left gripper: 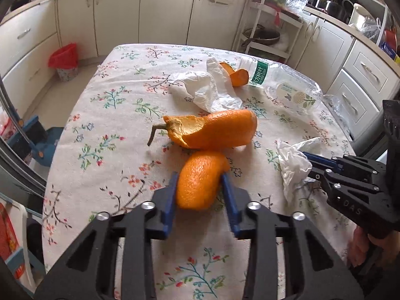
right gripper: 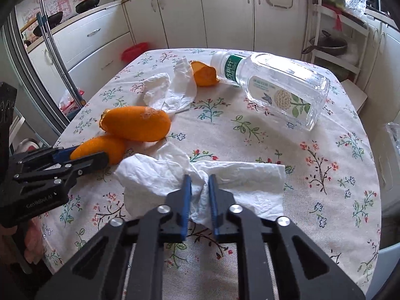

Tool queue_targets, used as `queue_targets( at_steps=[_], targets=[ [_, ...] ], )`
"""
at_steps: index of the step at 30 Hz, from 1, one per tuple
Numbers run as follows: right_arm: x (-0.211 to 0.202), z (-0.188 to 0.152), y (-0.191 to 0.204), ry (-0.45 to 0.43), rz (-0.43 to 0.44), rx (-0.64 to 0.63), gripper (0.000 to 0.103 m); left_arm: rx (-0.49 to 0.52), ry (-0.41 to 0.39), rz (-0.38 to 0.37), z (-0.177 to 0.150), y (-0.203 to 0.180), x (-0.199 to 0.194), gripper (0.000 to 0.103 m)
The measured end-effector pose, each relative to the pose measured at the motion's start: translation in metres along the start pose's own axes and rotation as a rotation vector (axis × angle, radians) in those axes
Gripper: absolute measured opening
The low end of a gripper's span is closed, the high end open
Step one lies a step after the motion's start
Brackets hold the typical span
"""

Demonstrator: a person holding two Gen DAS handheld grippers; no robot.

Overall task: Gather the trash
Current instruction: 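Grasp the orange with left gripper while right grasps a white tissue, then carry the orange and tissue over the yellow bucket with both grippers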

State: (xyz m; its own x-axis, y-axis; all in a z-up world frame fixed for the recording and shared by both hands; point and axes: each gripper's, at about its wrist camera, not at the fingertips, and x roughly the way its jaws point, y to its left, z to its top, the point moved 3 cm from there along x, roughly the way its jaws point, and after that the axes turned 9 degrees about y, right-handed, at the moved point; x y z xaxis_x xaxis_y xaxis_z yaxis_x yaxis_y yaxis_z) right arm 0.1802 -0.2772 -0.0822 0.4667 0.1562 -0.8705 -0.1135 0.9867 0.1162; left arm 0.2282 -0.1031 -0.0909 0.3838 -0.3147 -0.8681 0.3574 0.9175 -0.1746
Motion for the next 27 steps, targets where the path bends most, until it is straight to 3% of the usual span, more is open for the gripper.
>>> queue_targets(
  at_steps=[9, 27],
  targets=[
    [-0.029, -0.012, -0.012, -0.041, 0.108, 0.103, 0.009, -0.039, -0.011, -0.056, -0.032, -0.01, -0.025, 0.014],
    [-0.106, -0.078, -0.012, -0.171, 0.349, 0.263, 0.009, -0.06, -0.049, -0.109, -0.105, -0.033, -0.097, 0.014]
  ],
)
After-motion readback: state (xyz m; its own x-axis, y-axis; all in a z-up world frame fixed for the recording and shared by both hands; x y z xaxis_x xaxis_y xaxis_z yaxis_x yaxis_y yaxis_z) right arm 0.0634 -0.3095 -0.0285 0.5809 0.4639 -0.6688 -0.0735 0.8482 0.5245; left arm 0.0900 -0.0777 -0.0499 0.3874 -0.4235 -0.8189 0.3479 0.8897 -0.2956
